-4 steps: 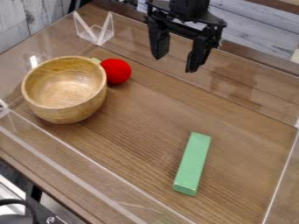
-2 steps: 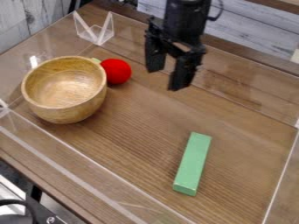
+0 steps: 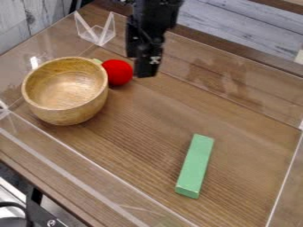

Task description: Move the red object to the right side of the table

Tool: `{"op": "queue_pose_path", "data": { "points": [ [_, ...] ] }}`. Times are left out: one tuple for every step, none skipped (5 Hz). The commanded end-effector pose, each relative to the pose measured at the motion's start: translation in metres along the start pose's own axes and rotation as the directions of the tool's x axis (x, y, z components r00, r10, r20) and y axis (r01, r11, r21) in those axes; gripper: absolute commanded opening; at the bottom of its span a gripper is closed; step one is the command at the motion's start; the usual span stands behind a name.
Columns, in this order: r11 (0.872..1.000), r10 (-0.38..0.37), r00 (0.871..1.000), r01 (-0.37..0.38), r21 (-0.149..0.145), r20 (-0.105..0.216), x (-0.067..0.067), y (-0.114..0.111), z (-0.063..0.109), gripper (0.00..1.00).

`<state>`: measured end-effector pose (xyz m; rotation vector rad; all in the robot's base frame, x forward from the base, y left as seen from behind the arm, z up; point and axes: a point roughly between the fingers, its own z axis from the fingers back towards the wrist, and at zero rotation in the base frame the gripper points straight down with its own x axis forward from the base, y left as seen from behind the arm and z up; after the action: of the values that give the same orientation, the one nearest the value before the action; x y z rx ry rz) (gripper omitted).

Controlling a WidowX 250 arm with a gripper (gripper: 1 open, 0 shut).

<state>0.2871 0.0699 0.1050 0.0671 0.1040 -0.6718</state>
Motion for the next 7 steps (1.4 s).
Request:
{"op": "queue_pose_path", "data": {
  "points": [
    [0.989,-0.132,0.991,0.13,0.077,0.025,-0.011,0.02,0.009,1.0],
    [0.973,-0.21,0.977,0.205,0.11,0.029,-0.018,0.031,0.003,1.0],
    [0.969,-0.212,0.976,0.203,0.138,0.051,-0.024,0.049,-0.004,1.0],
    [0.963,-0.236,0.969,0.223,0.153,0.074,-0.027,0.065,-0.012,1.0],
    [0.954,-0.27,0.957,0.251,0.164,0.108,-0.027,0.066,-0.02,1.0],
    [0.937,-0.326,0.935,0.301,0.176,0.136,-0.026,0.066,-0.027,1.0],
    [0.935,-0.335,0.928,0.306,0.181,0.164,-0.026,0.063,-0.035,1.0]
  ]
}}
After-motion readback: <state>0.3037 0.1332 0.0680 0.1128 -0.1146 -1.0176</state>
